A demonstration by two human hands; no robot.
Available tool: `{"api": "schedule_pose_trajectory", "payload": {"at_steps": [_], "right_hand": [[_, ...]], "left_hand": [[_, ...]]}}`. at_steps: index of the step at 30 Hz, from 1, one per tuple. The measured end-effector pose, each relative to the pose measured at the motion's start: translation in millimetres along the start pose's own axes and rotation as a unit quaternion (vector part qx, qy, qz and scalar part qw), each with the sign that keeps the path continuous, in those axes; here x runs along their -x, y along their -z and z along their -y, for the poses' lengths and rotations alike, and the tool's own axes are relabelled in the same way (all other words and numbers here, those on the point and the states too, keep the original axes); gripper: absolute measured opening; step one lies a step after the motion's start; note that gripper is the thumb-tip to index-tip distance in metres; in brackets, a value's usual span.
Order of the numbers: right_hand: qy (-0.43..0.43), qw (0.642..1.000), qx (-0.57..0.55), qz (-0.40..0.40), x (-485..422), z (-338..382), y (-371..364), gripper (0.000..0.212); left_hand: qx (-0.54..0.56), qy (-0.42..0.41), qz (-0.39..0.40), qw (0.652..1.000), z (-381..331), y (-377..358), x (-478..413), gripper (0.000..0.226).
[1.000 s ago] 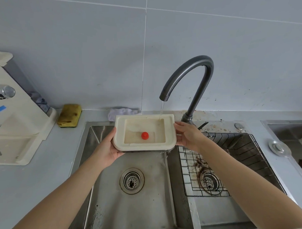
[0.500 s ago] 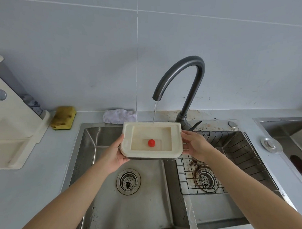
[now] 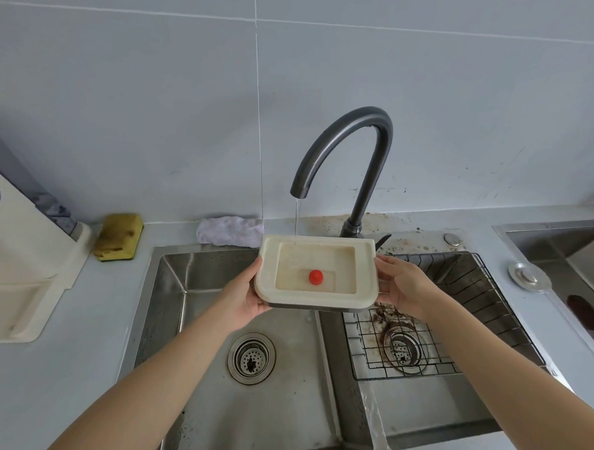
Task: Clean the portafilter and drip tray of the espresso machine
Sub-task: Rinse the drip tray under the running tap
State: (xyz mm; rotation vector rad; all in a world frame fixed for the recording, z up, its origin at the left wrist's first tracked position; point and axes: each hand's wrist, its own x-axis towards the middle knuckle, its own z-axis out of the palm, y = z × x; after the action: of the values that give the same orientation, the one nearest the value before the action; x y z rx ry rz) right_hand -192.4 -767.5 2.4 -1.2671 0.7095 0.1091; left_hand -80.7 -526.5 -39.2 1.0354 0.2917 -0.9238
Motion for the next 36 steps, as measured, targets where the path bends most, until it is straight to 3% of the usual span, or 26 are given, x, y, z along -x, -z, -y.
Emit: {"api": "schedule_pose_trajectory", "payload": {"at_steps": [16,23,36], "right_hand": [[0.019,0.999,-0.043,-0.022,12,4,31,0.021],[0.042,0.998,-0.049,-0.012,10,10,29,0.022],[0.087,0.996,-0.020,0.015,1,11,7,0.034]], "left_hand": [[-0.045,0.014,0.043,0.998,-2,-34,-16,0.041],[-0.081,-0.002,0.028,0.996,-10,-39,-19,0.013],[-0.099,-0.061,0.056,0.992,-29,-23,-12,0.021]]}}
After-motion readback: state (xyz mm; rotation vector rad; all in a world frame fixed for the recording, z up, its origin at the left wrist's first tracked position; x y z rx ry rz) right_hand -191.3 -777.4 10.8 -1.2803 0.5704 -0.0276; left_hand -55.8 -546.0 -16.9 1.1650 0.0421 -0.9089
